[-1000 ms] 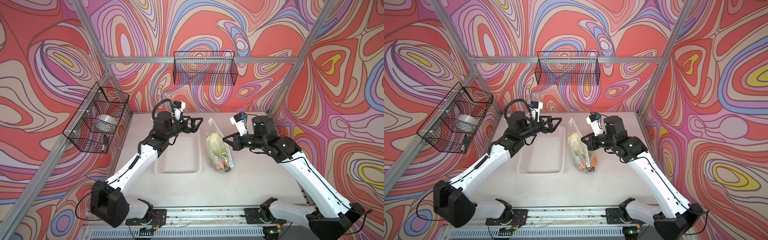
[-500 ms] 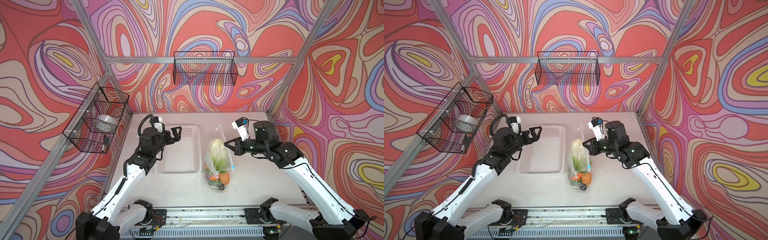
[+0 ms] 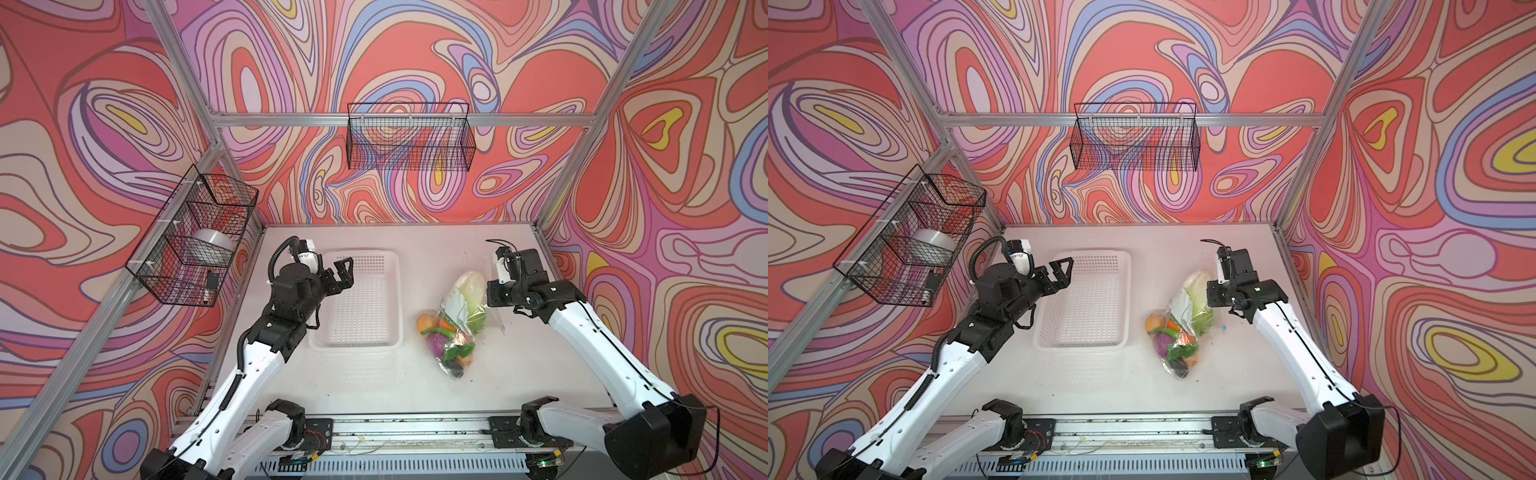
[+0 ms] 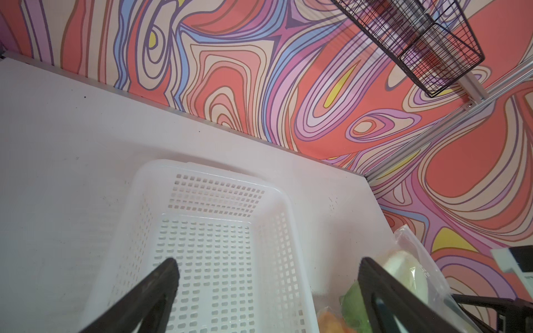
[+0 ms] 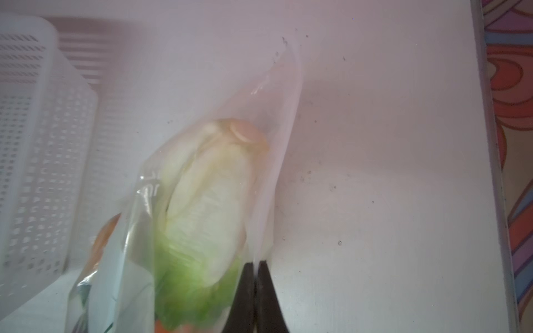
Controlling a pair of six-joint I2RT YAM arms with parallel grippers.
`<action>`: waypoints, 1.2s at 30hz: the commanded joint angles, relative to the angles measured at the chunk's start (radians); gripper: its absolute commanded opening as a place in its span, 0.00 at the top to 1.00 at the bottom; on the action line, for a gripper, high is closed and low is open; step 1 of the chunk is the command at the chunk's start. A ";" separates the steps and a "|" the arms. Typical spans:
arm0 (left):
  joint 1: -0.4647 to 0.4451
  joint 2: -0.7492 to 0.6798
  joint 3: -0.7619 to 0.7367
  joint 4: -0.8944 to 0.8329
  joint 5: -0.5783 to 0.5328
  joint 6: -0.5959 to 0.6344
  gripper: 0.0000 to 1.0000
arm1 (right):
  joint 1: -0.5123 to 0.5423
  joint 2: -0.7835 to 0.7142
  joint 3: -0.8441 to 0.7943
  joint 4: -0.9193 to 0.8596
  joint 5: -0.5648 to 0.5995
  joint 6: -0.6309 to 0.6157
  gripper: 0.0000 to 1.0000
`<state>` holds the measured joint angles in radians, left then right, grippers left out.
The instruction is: Place the food in the zip-top bag and seal the zipper
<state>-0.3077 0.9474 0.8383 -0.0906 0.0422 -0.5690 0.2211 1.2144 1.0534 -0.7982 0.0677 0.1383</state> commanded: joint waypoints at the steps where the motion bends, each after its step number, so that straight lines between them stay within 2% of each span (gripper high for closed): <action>1: 0.000 -0.025 0.007 -0.044 -0.030 0.020 0.00 | -0.014 0.031 -0.039 0.094 0.016 -0.014 1.00; 8: 0.002 -0.068 -0.014 -0.121 -0.153 0.078 0.00 | -0.026 0.164 -0.061 0.277 -0.041 -0.011 0.98; 9: 0.005 -0.075 -0.019 -0.135 -0.177 0.091 0.00 | -0.031 0.187 -0.045 0.282 -0.036 -0.006 0.91; 11: 0.020 -0.091 -0.031 -0.167 -0.235 0.128 0.00 | -0.046 0.217 -0.011 0.280 -0.010 0.014 0.58; 13: 0.047 -0.107 -0.047 -0.218 -0.291 0.143 0.00 | -0.067 0.206 -0.010 0.308 0.019 0.036 0.34; 14: 0.068 -0.118 -0.060 -0.228 -0.312 0.148 0.00 | -0.086 0.192 -0.020 0.335 0.024 0.054 0.26; 18: 0.184 -0.156 -0.116 -0.230 -0.333 0.150 0.00 | -0.183 0.146 -0.094 0.455 0.028 0.126 0.07; 24: 0.348 -0.125 -0.170 -0.181 -0.351 0.136 0.00 | -0.318 0.174 -0.226 0.623 0.071 0.213 0.03; 26: 0.422 -0.079 -0.183 -0.131 -0.311 0.111 0.00 | -0.322 0.185 -0.278 0.692 0.108 0.196 0.03; 29: 0.518 -0.013 -0.213 -0.033 -0.258 0.087 0.00 | -0.322 0.216 -0.371 0.860 0.088 0.152 0.06; 33: 0.525 0.050 -0.304 0.247 -0.236 0.199 0.00 | -0.322 0.289 -0.474 1.106 0.080 0.138 0.08; 34: 0.524 0.080 -0.314 0.295 -0.228 0.219 0.00 | -0.322 0.306 -0.448 1.079 0.089 0.139 0.08; 36: 0.524 0.132 -0.314 0.349 -0.177 0.265 0.00 | -0.314 0.332 -0.444 1.158 0.093 0.122 0.08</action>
<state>0.2142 1.0370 0.5304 0.0578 -0.1982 -0.3862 -0.1013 1.5265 0.6025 0.1585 0.1432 0.2840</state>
